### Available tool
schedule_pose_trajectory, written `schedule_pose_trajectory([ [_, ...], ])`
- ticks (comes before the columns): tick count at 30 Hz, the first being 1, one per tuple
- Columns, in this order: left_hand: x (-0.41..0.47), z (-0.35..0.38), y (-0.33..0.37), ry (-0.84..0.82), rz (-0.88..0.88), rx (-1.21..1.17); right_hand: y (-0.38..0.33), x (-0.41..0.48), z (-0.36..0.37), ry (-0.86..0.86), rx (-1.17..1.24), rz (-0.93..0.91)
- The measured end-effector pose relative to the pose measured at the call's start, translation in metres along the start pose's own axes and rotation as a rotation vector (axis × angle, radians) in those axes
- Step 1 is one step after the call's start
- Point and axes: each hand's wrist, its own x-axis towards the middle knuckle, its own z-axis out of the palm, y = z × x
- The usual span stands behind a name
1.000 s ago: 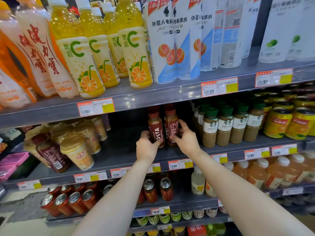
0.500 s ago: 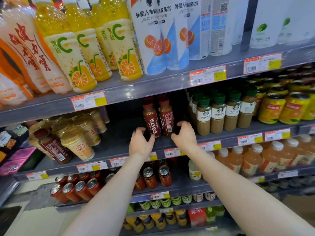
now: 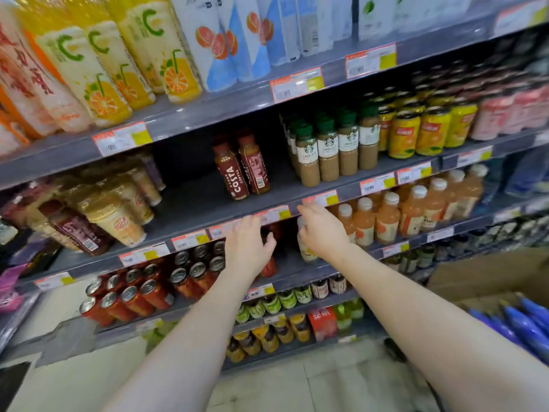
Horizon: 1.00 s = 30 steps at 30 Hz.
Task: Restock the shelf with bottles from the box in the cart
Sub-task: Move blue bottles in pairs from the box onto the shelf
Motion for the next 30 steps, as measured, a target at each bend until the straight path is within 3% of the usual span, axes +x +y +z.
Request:
schedule_pose_trajectory([
  [5,-0.065,0.011,0.036,-0.069,0.089,-0.065,0.019,-0.094,-0.012,-0.022,-0.092,0.141],
  [12,-0.199,0.05,0.121,-0.296,0.192,-0.115,0.063,-0.262,-0.033,-0.296,-0.181,0.421],
  [24,-0.26,0.08,0.29,-0.499,0.363,-0.167,0.187,-0.414,-0.091,-0.23,-0.109,0.779],
  [30,-0.264,0.111,0.38,-0.577,0.292,-0.142,0.264,-0.443,-0.128,-0.259,-0.101,0.808],
])
